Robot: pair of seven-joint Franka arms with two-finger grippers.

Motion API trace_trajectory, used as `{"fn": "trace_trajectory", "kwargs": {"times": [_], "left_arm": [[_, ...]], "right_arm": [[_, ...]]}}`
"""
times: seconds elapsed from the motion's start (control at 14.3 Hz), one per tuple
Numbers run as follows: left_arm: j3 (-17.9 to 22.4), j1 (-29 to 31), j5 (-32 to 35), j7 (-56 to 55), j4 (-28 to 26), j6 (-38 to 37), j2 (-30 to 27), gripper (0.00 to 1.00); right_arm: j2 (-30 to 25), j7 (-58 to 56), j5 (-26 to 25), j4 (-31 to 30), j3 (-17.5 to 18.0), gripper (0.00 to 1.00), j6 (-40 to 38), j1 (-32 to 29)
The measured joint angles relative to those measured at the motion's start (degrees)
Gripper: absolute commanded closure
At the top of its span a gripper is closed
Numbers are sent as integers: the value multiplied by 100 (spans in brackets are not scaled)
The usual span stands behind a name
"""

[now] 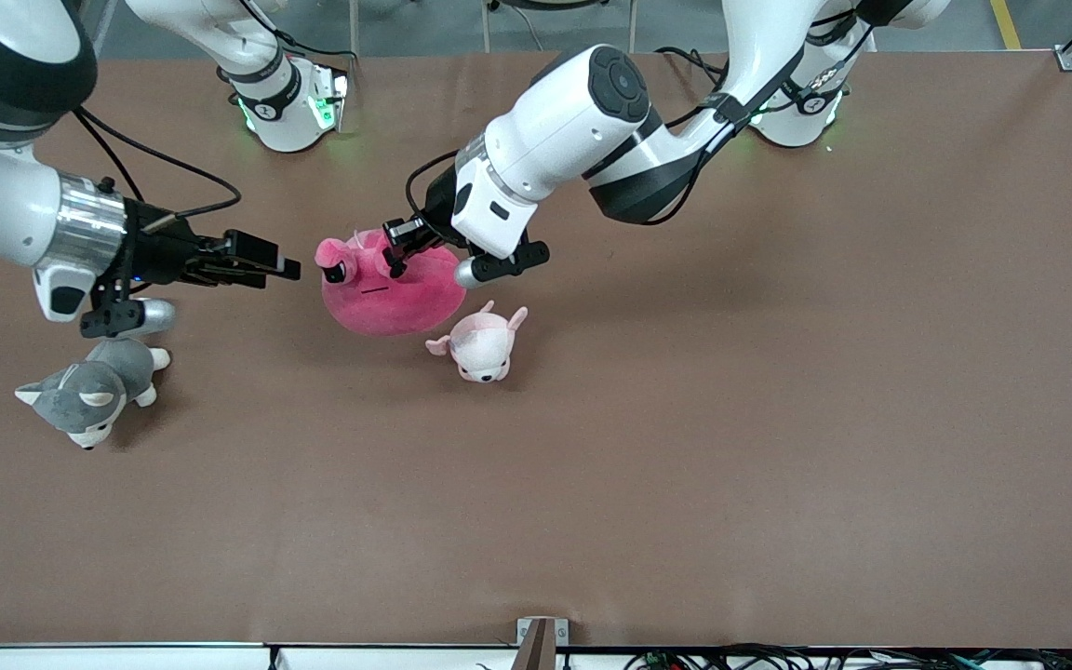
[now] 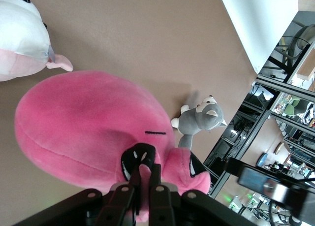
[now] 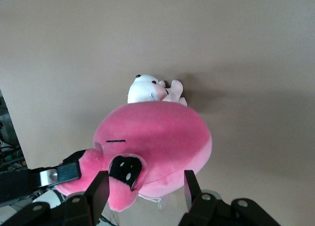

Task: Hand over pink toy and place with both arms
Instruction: 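Close the right gripper on the pink plush beside the left gripper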

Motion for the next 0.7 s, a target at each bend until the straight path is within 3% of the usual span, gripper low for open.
{"fn": "trace_trajectory", "kwargs": {"times": [0.7], "left_arm": [[12, 2, 0, 0, 29, 164, 24, 100]], "right_arm": [[84, 443, 27, -48, 1, 31, -173, 201]]}}
